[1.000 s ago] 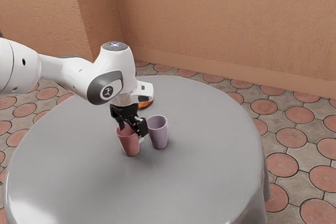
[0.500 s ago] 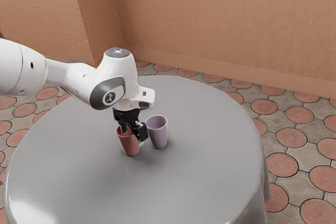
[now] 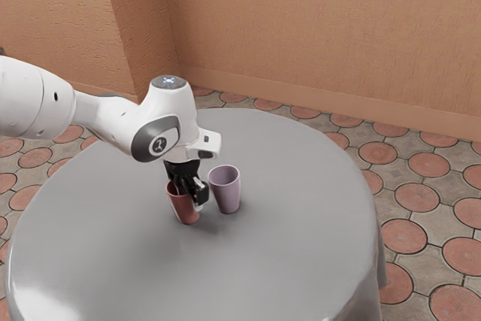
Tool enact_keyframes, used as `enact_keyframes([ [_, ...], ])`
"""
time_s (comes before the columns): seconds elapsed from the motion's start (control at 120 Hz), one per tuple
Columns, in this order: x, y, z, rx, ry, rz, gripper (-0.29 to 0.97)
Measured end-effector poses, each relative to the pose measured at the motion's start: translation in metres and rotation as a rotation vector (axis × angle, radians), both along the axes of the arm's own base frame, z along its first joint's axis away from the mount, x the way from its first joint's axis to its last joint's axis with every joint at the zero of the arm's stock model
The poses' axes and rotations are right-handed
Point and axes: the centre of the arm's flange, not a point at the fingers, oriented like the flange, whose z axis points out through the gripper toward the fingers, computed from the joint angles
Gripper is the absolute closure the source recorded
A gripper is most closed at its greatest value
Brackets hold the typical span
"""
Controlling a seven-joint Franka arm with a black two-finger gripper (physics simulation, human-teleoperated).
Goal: Place the left cup onto the right cup
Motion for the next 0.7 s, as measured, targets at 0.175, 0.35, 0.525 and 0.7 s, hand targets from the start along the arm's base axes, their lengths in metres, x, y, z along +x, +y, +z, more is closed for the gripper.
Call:
enact_keyframes([
  [0.175, 0.001, 0.000, 0.000, -0.001, -0.007, -0.010, 0.56],
  [0.35, 0.003, 0.000, 0.001, -0.003, -0.015, -0.018, 0.70],
  [0.525, 0.005, 0.000, 0.003, -0.005, -0.022, -0.016, 0.75],
  [0.7, 0.004, -0.004, 0.012, -0.002, -0.025, -0.008, 0.76],
])
